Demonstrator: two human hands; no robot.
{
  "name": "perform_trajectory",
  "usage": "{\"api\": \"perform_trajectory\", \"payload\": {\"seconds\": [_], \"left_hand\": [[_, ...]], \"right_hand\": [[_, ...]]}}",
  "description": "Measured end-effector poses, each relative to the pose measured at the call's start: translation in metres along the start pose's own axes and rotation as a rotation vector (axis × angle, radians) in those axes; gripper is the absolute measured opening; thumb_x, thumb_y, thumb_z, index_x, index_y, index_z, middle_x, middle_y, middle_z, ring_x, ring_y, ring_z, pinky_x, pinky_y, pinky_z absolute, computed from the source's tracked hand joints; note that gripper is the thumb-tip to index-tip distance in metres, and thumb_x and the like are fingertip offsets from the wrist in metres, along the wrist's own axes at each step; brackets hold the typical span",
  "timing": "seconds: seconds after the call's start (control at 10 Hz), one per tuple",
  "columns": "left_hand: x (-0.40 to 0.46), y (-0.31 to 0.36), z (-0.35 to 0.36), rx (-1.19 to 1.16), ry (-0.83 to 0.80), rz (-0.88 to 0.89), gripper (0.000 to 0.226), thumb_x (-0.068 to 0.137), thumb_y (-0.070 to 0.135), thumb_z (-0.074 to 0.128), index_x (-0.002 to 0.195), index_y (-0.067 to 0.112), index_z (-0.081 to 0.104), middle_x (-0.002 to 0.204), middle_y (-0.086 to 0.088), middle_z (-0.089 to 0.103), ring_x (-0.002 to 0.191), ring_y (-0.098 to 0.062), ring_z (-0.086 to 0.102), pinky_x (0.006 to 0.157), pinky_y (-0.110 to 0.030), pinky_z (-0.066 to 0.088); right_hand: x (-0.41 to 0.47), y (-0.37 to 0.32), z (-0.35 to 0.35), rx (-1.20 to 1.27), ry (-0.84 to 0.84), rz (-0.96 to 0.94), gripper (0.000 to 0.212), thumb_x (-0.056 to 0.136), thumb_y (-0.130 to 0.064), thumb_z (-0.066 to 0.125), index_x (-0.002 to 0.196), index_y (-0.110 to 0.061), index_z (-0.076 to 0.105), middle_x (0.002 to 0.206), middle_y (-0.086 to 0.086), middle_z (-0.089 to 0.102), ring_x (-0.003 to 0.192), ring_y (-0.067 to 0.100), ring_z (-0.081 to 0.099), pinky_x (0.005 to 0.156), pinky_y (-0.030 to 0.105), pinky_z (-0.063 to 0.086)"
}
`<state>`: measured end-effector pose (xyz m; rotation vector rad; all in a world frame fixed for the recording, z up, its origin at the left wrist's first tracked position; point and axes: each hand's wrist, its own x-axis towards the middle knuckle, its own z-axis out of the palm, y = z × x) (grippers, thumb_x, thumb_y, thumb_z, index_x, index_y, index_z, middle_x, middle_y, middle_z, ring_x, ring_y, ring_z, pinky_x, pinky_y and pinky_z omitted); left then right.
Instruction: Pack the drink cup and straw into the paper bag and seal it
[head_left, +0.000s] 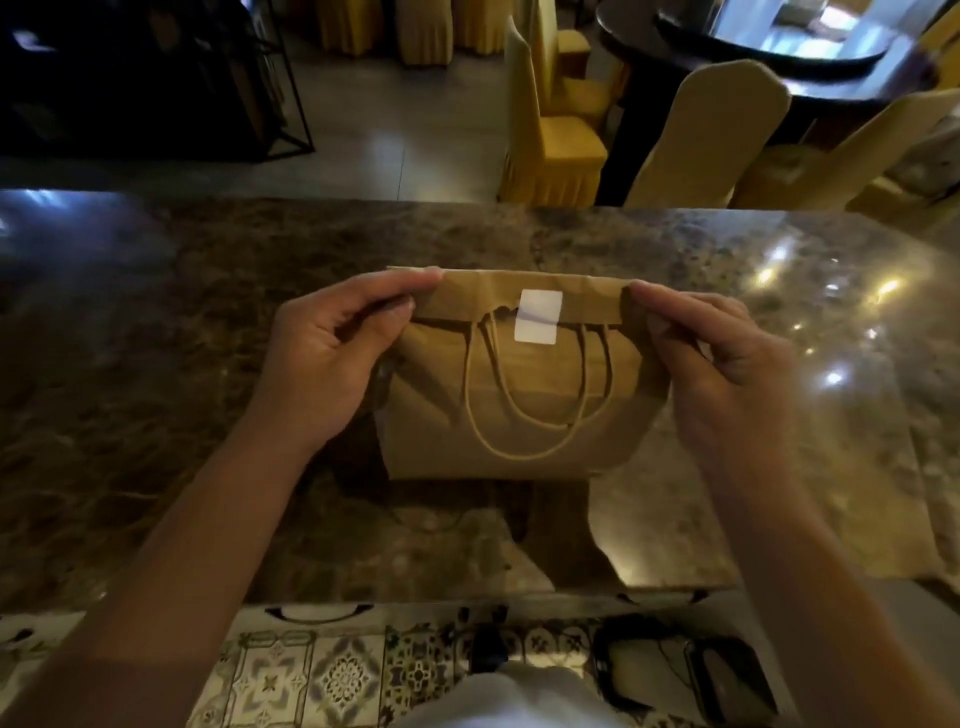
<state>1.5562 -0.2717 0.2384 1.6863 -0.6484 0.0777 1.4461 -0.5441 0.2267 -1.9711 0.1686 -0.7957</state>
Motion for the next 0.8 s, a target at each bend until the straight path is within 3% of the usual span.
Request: {"api": "perform_trajectory", "payload": {"seconds": [0.3,0.6,0.7,0.8], "left_hand": [[0.086,-0.056,0.034,-0.018,0.007,-0.045,0.044,0.099,0.005,0.060,0.112,0.045,0.073,0.118,0.020,0.073,0.118,-0.006,0.065,0.094,-0.016,0.052],[0.104,-0.083,0.030,-0.015,0.018,-0.086,0.039,0.098,0.012,0.063,0.117,0.045,0.072,0.125,0.013,0.071,0.120,-0.009,0.064,0.093,-0.019,0.054],[0.109,-0.078,0.027,-0.040,-0.027,-0.120,0.042,0.094,0.020,0.068,0.130,0.043,0.065,0.130,0.008,0.067,0.121,-0.010,0.064,0.097,-0.029,0.056],[0.123,-0.065,0.027,-0.109,-0.024,-0.229,0.079,0.084,0.042,0.076,0.151,0.047,0.034,0.143,-0.005,0.059,0.126,-0.017,0.063,0.102,-0.040,0.054]], "right_hand": [[0.079,0.056,0.014,-0.049,-0.007,0.011,0.039,0.096,-0.002,0.062,0.118,-0.032,0.075,0.111,-0.015,0.073,0.114,0.022,0.062,0.093,0.051,0.054],[0.098,0.072,0.021,-0.030,-0.061,0.040,0.026,0.096,-0.015,0.065,0.108,-0.034,0.079,0.116,-0.018,0.071,0.121,0.011,0.060,0.096,0.047,0.055],[0.102,0.071,0.023,0.023,-0.107,0.082,0.025,0.096,-0.019,0.066,0.105,-0.038,0.079,0.121,-0.017,0.068,0.121,0.009,0.061,0.095,0.040,0.057],[0.111,0.065,0.021,0.171,-0.133,0.152,0.022,0.098,-0.015,0.065,0.104,-0.029,0.081,0.126,-0.008,0.068,0.115,0.011,0.067,0.092,0.041,0.060]]}}
